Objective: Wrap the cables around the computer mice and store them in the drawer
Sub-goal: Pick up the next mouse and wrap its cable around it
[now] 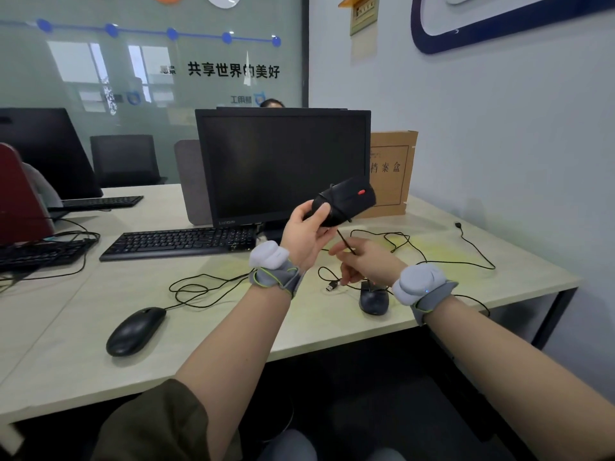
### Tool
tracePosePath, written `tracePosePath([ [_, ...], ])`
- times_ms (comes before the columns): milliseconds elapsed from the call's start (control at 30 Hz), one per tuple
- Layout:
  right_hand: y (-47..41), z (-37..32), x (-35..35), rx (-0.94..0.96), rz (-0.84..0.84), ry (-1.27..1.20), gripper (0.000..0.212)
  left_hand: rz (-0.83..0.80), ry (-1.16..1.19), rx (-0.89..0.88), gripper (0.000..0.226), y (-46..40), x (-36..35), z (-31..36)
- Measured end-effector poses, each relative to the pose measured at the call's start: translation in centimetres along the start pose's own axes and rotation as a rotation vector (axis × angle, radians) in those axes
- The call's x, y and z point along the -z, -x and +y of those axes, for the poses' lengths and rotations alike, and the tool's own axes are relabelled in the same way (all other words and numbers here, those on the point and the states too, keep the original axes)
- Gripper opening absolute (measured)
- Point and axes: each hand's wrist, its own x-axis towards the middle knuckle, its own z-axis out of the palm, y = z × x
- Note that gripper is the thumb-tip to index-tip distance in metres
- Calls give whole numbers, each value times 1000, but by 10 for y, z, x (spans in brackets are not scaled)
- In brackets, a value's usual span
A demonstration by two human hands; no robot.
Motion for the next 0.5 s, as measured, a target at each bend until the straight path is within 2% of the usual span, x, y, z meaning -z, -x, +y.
tracePosePath([
  [67, 1, -3, 3, -13, 44, 134, 16, 66, -120, -51, 35, -2, 3, 1],
  [167, 4, -9, 5, 43, 229, 511, 17, 164, -260, -138, 32, -6, 10, 3],
  [233, 4, -11, 4, 110, 305, 580, 26, 189, -321, -185, 34, -8, 10, 2],
  [333, -1, -9, 3, 163, 294, 413, 35, 197, -423, -245, 35, -9, 9, 2],
  [433, -2, -8, 8, 239, 256, 171, 27, 198, -582, -306, 35, -12, 12, 3],
  [500, -1, -9, 11, 289, 193, 110, 24, 189, -717, -351, 35, -13, 15, 4],
])
